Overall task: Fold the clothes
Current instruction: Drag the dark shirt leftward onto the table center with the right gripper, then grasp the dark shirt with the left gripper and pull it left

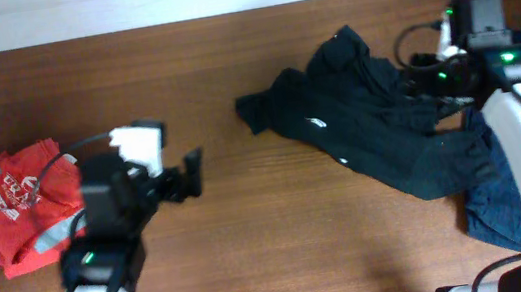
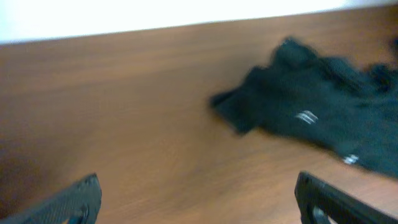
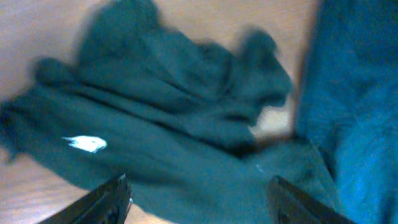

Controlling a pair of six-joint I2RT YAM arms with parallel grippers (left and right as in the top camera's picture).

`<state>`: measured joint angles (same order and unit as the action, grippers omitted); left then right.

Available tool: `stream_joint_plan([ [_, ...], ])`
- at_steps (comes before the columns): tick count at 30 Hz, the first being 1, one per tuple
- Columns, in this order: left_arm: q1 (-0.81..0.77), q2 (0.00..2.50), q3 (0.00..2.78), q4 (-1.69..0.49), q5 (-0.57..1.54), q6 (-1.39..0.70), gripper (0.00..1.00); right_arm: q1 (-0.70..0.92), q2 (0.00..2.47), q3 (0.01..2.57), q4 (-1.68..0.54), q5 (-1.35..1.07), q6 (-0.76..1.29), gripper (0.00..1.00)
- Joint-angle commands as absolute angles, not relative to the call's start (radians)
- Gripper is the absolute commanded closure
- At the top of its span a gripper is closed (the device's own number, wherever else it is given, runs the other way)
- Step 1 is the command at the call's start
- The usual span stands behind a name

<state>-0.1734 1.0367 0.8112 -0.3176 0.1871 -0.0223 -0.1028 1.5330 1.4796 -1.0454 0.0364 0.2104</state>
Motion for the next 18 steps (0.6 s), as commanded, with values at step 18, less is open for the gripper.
stream_joint_plan([
  [18,-0.541,1.863,0.902,0.386,0.424,-0.532,0.05,-0.251,1.537,1.484,-1.171,0.004,0.154,0.22],
])
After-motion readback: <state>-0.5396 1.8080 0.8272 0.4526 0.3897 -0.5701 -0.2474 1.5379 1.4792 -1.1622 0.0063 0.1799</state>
